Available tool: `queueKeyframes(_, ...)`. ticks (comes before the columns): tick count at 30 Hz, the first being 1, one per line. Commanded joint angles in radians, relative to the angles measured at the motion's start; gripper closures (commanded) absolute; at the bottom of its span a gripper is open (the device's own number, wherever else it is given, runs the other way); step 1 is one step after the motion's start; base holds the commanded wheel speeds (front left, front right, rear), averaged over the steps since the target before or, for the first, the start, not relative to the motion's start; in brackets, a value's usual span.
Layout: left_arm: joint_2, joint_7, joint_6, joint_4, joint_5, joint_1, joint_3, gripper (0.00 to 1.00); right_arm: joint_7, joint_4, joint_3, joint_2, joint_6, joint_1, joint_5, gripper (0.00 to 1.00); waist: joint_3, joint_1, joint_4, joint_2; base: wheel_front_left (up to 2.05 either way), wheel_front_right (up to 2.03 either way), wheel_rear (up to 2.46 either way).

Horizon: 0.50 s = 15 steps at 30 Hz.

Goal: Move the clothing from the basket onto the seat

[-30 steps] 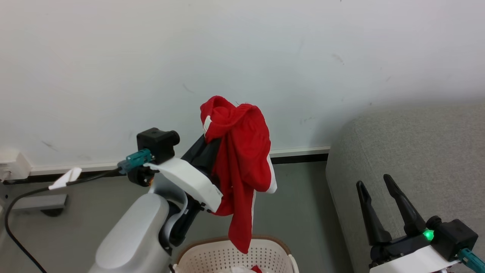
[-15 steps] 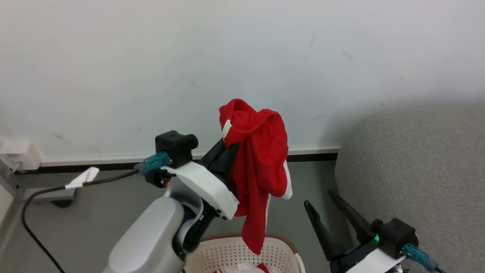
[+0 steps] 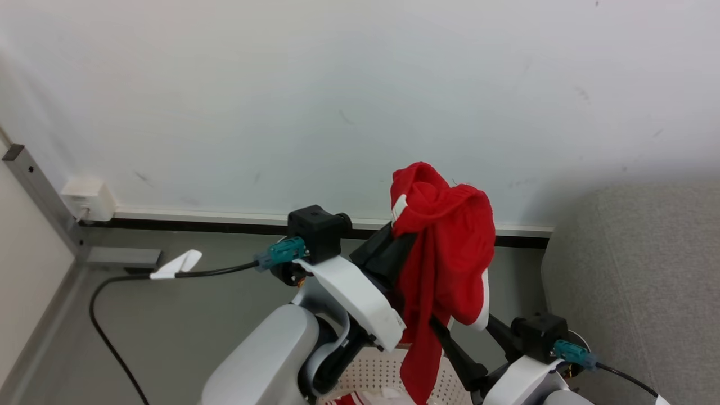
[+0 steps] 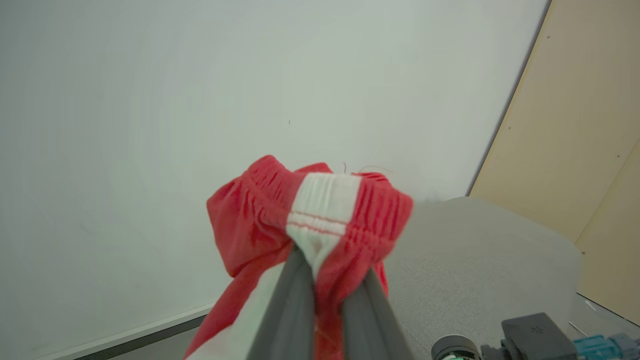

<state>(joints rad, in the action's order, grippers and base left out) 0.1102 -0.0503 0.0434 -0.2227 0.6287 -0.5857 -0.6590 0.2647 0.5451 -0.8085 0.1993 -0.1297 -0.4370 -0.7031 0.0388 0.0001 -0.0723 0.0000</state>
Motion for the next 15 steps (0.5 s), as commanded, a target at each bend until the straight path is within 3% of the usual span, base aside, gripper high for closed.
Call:
queueKeyframes(1, -0.004, 0.003, 0.004, 0.006, 0.009, 0.009, -0.009, 1.00, -0.001, 0.016, -0.026, -0.002, -0.002, -0.027, -0.023, 0.00, -0.002, -0.0001, -0.023, 0.0000, 0.00, 0.00, 0.00)
queueKeyframes(5, -0.019, 0.009, 0.011, 0.007, 0.011, 0.006, -0.037, 1.00, -0.001, 0.046, -0.082, -0.019, -0.002, -0.072, -0.057, 0.00, -0.006, -0.0001, -0.055, 0.0000, 0.00, 0.00, 0.00)
queueKeyframes(15, -0.041, 0.016, 0.017, -0.005, 0.033, 0.001, -0.081, 1.00, -0.001, 0.126, -0.102, -0.065, -0.002, -0.119, -0.076, 0.00, -0.006, -0.0001, -0.116, 0.0000, 0.00, 0.00, 0.00)
